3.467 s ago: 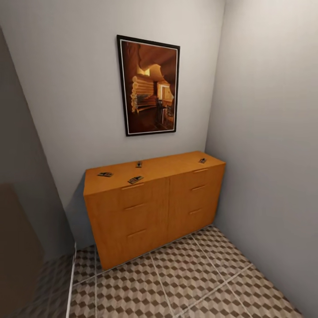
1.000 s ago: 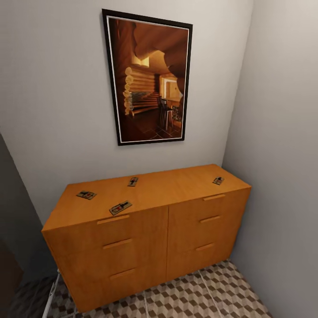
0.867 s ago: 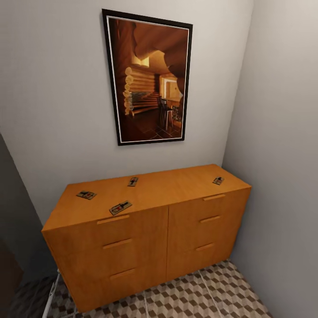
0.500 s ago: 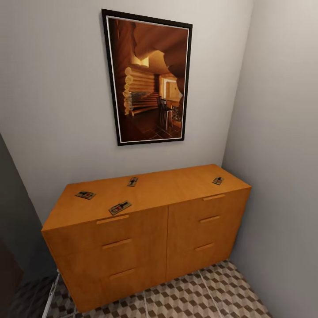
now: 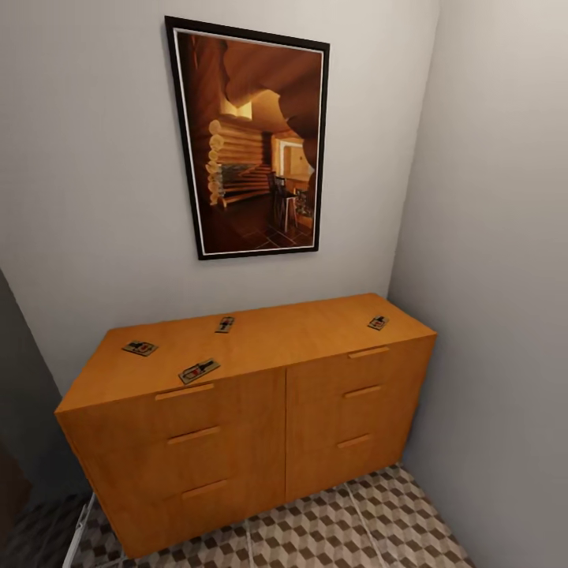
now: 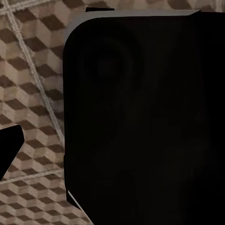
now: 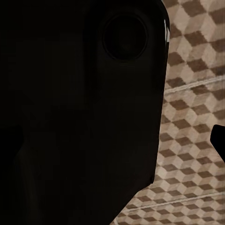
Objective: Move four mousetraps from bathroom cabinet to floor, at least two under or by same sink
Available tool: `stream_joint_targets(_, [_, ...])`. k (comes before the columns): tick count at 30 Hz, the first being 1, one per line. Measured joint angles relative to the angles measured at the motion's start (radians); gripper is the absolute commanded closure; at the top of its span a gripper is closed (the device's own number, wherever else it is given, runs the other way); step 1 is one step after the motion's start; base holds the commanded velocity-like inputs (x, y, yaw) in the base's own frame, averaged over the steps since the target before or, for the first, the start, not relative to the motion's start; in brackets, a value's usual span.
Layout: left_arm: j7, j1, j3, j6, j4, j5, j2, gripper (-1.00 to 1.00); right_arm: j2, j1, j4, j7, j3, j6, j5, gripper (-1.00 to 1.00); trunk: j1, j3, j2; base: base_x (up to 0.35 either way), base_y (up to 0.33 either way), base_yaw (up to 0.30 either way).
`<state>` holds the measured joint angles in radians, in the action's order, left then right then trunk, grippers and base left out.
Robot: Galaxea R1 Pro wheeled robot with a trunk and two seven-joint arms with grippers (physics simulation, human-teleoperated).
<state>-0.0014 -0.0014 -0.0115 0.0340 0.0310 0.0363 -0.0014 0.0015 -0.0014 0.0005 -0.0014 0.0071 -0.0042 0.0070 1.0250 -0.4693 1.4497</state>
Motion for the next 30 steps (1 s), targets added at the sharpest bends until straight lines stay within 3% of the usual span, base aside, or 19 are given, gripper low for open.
stream_joint_targets(17, [0.000, 0.000, 0.000, 0.000, 0.000, 0.001, 0.000, -1.00, 0.001, 0.000, 0.000, 0.000, -0.001, 0.000, 0.002, -1.00, 0.000, 0.000, 0.000, 0.000, -0.006, 0.003])
stream_joint_targets(30, [0.002, 0.000, 0.000, 0.000, 0.001, 0.001, 0.000, -1.00, 0.000, 0.000, 0.000, 0.000, 0.001, 0.001, 0.001, -1.00, 0.000, 0.000, 0.000, 0.000, 0.000, 0.111])
